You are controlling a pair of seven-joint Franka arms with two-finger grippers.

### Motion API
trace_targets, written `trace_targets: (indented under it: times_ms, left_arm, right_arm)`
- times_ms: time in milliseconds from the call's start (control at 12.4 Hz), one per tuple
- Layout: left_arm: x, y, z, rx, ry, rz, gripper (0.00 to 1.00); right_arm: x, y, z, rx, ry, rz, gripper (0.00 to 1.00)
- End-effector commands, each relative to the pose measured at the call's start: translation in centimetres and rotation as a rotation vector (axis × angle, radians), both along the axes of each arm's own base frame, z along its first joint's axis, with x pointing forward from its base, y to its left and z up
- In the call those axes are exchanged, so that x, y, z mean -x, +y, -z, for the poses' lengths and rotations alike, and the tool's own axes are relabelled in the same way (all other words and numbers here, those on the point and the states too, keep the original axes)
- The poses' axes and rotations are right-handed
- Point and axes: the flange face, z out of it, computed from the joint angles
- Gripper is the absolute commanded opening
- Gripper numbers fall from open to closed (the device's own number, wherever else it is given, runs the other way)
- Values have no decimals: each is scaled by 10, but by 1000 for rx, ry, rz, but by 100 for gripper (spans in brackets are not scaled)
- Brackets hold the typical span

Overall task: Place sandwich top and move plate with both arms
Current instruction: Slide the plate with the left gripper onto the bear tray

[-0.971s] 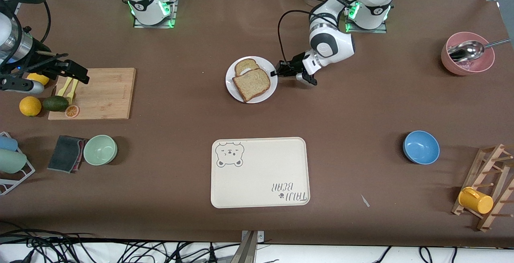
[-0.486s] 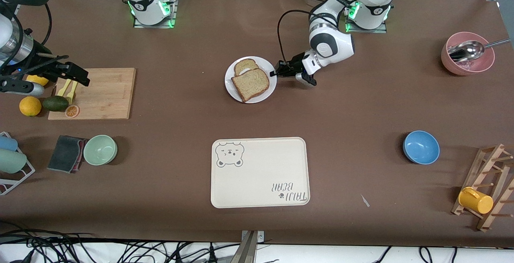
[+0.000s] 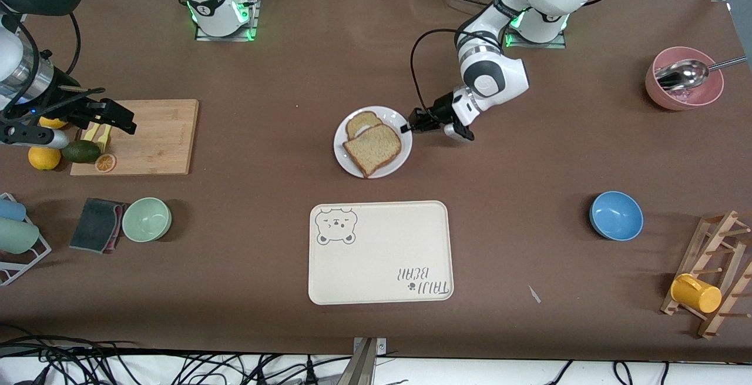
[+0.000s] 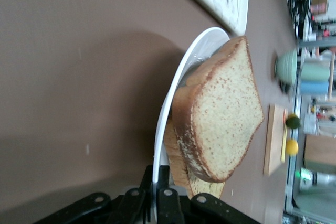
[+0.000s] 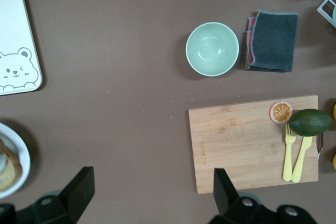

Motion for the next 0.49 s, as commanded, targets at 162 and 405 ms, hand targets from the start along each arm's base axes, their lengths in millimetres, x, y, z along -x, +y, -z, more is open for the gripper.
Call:
trace_targets:
  times_ms: [162, 405]
  left_arm:
    - [-64, -11, -43, 63, 20, -195, 0]
    - [-120, -15, -57, 101, 23, -313, 0]
  right_arm:
    - [0, 2, -9, -16, -18, 1, 100]
    - [-3, 6, -5, -24, -26, -3, 100]
